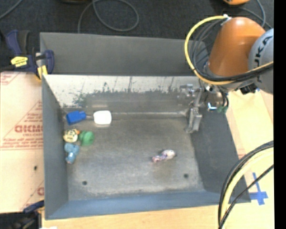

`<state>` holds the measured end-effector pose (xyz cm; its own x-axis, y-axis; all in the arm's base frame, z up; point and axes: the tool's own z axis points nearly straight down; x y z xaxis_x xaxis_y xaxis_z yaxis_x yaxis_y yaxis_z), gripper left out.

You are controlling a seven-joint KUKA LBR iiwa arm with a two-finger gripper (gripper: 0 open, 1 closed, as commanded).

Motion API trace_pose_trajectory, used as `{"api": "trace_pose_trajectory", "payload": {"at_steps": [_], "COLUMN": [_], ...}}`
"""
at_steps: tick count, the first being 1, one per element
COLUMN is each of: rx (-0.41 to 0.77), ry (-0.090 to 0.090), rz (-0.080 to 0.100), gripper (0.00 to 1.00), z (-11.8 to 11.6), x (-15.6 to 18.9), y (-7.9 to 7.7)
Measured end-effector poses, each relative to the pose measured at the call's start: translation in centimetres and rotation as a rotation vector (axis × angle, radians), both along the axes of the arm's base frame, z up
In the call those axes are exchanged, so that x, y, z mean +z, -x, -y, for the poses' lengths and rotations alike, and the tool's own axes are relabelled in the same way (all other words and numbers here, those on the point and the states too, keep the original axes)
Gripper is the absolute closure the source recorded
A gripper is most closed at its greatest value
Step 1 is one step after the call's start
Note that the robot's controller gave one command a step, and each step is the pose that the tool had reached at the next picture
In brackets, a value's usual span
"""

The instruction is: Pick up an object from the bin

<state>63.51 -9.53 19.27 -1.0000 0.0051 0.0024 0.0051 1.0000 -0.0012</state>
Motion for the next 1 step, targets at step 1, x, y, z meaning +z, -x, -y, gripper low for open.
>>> {"api": "trace_pose_trajectory", "payload": {"at_steps": [1], "rx": [0.002], "ry": [0.001], "rz": [0.007], "gripper": [0.00], "z": [-0.04], "x": [0.53], "y": [-0.11]}}
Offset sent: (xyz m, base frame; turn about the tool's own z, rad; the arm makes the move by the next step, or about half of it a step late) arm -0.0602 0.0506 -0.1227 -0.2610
